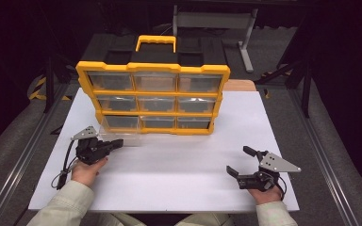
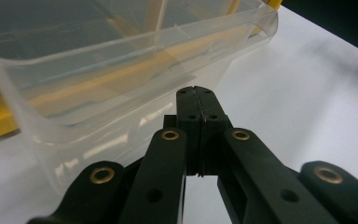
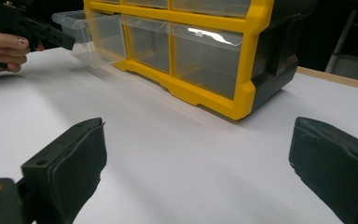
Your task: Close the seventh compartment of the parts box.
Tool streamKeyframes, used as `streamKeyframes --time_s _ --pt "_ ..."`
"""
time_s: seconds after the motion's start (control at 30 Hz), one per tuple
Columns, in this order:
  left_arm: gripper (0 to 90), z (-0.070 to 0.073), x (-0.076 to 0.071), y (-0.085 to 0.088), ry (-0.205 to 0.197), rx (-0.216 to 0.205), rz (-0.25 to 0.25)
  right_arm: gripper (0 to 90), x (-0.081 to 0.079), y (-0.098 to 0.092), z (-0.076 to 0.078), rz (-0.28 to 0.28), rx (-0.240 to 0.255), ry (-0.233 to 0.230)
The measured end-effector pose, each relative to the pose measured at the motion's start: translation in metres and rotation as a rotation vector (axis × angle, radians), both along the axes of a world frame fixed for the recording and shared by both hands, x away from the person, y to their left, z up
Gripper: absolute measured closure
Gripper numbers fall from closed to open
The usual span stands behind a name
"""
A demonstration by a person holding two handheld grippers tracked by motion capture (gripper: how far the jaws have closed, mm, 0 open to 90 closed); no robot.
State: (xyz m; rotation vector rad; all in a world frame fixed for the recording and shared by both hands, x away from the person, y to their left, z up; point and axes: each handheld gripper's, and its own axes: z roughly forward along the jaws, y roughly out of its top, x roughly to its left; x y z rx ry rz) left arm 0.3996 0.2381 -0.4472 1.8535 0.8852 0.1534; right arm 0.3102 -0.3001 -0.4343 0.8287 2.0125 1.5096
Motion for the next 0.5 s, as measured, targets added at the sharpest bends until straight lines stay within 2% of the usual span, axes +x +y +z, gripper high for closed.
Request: streamKeyframes --time_s 0.2,0.27,0.5 --pt "89.4 -0.002 0.009 0.000 0.023 -0.031 0.023 4.7 0.000 0.000 0.000 0.002 0.005 0.002" --pt "89.4 -0.001 0.012 0.000 0.019 -0.016 0.031 4.7 0.000 0.000 0.000 0.001 0.005 0.003" --pt "89.4 -0.001 0.022 -0.003 0.004 -0.020 0.041 4.6 0.000 -0.001 0.000 -0.001 0.002 0.004"
